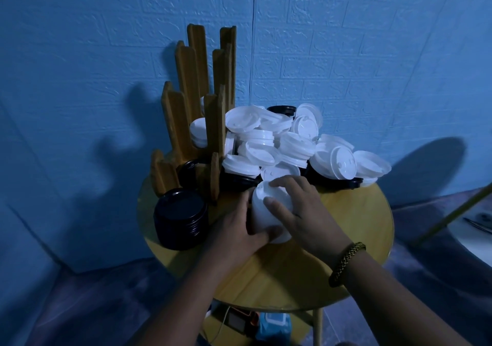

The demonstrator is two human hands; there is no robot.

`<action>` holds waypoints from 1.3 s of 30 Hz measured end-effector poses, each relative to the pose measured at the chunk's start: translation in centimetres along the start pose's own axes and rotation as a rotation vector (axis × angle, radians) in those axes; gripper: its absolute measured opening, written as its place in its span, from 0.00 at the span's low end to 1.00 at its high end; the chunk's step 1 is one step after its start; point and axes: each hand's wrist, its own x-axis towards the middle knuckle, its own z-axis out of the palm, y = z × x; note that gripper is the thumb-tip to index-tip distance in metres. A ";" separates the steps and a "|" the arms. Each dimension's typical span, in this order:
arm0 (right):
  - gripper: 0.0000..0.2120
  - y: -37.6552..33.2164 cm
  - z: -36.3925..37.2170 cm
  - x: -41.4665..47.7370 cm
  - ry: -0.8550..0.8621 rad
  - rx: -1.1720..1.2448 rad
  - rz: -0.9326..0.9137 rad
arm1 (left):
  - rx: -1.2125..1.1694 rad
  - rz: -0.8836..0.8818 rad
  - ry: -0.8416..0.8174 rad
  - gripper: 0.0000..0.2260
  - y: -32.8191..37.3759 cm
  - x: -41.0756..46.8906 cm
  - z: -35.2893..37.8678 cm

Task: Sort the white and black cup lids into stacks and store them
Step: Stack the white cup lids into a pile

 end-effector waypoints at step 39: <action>0.15 6.4 -1.9 1.2 0.330 -0.193 0.186 | -0.250 0.062 0.005 0.35 0.2 1.4 0.2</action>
